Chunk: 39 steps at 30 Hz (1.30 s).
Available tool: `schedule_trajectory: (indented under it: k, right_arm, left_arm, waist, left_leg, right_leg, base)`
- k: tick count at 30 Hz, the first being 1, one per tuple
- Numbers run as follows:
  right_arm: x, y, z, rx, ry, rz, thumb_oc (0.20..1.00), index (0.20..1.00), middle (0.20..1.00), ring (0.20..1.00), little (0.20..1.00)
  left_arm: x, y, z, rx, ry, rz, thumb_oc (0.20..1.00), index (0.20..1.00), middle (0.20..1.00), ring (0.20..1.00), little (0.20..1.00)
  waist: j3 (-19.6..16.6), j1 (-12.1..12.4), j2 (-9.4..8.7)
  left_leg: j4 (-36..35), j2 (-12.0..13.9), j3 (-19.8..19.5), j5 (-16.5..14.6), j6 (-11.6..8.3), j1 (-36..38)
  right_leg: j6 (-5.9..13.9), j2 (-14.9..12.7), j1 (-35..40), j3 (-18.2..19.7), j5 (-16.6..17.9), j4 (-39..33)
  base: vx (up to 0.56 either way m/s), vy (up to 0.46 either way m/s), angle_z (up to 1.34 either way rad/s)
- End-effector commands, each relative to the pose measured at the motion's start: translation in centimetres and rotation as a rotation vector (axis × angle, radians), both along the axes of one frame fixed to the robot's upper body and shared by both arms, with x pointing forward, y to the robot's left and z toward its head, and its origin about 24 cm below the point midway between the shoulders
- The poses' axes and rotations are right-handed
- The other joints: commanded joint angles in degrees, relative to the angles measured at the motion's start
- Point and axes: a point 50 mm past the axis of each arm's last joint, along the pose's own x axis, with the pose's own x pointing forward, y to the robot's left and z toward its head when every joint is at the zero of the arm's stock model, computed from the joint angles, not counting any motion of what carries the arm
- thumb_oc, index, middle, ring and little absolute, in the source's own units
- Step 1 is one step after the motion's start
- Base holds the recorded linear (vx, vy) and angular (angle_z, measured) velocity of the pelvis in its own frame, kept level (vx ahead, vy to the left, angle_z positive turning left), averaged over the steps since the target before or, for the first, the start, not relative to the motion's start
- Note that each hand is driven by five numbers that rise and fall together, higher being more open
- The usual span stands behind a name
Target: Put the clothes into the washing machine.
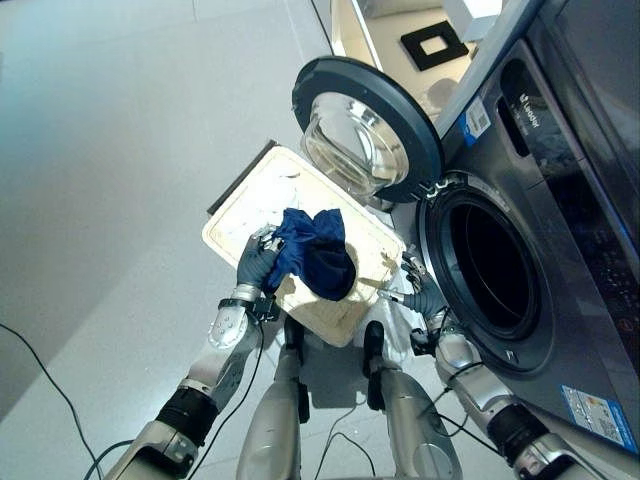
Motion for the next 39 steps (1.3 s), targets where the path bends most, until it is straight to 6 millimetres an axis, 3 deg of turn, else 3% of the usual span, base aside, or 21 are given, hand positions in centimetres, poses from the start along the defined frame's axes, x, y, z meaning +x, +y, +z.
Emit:
schedule_trajectory:
  k: [1,3,11,15,21,22,26,39]
  right_arm:
    - [0.7,0.8,3.2,-0.247,-0.209,0.089,1.000,1.000,1.000,1.000,1.000]
    - [1.0,0.9,4.2,-0.322,-0.262,0.143,1.000,1.000,1.000,1.000,1.000]
    - [-0.3,3.3,3.9,-0.284,-0.186,0.374,1.000,1.000,1.000,1.000,1.000]
    - [-1.5,5.0,3.1,-0.196,0.007,0.565,1.000,1.000,1.000,1.000,1.000]
    - [-2.8,6.5,2.1,-0.024,0.201,0.705,1.000,1.000,1.000,1.000,1.000]
    - [-3.5,7.3,1.4,0.079,0.310,0.763,1.000,1.000,1.000,1.000,1.000]
    - [-4.9,8.5,0.0,0.208,0.465,0.837,1.000,1.000,1.000,1.000,1.000]
    - [-7.3,9.7,-2.9,0.562,0.743,0.787,1.000,1.000,1.000,1.000,1.000]
  left_arm:
    - [-0.5,-1.2,2.9,-0.056,-0.128,-0.164,0.200,0.200,0.200,0.200,0.200]
    - [-1.0,-2.0,3.4,-0.012,-0.125,-0.275,0.200,0.200,0.200,0.200,0.200]
    - [-1.8,-2.3,2.3,0.041,-0.040,-0.339,0.200,0.200,0.200,0.200,0.200]
    - [-2.1,-2.7,1.6,0.058,0.010,-0.377,0.200,0.200,0.200,0.200,0.200]
    - [-2.4,-3.4,0.9,0.080,0.042,-0.405,0.200,0.200,0.200,0.200,0.200]
    - [-2.6,-3.7,0.4,0.085,0.065,-0.415,0.200,0.200,0.200,0.200,0.200]
    - [-2.9,-4.2,-0.4,0.092,0.099,-0.437,0.200,0.200,0.200,0.200,0.200]
    - [-4.7,-6.2,-2.2,0.042,0.180,-0.595,0.200,0.200,0.200,0.200,0.200]
  waist:
    - [-4.1,0.2,-0.94]
    - [-7.2,0.5,-0.74]
    - [-11.9,0.6,-0.66]
    - [-13.6,0.6,-1.04]
    - [-14.5,0.5,-1.36]
    - [-14.8,0.4,-1.50]
    - [-15.3,0.4,-1.63]
    - [-16.2,-0.1,-1.56]
  left_leg:
    - [4.4,-5.0,2.5,-9.7,1.00,2.2]
    - [4.3,-5.2,2.9,-10.5,1.25,4.6]
    - [4.5,-5.6,2.4,-11.7,1.82,7.5]
    - [4.4,-5.8,2.2,-12.2,2.06,9.1]
    - [4.2,-5.8,2.2,-12.4,2.17,10.1]
    - [4.1,-5.7,2.2,-12.5,2.20,10.6]
    - [3.9,-5.7,2.5,-12.6,2.31,11.2]
    - [3.1,-5.7,3.3,-12.5,2.48,12.5]
  right_leg:
    - [4.02,0.4,2.6,0.1,1.4,-4.5]
    - [4.15,0.2,5.8,-0.1,0.9,-5.6]
    - [4.04,0.2,9.4,0.4,-0.1,-6.4]
    - [3.83,0.3,11.3,0.5,-0.5,-7.0]
    - [3.57,0.5,12.4,0.7,-0.6,-7.5]
    - [3.44,0.7,12.9,0.7,-0.6,-7.6]
    - [3.22,0.9,13.7,0.6,-0.7,-8.0]
    - [2.97,1.3,15.0,0.3,-0.6,-9.0]
  base:
    - [0.10,-0.014,0.00]
    - [0.14,-0.016,0.00]
    - [0.09,-0.004,0.01]
    - [0.08,-0.011,-0.01]
    - [0.03,-0.008,-0.02]
    - [0.05,-0.012,-0.01]
    - [0.03,-0.006,-0.04]
    - [0.01,0.001,-0.04]
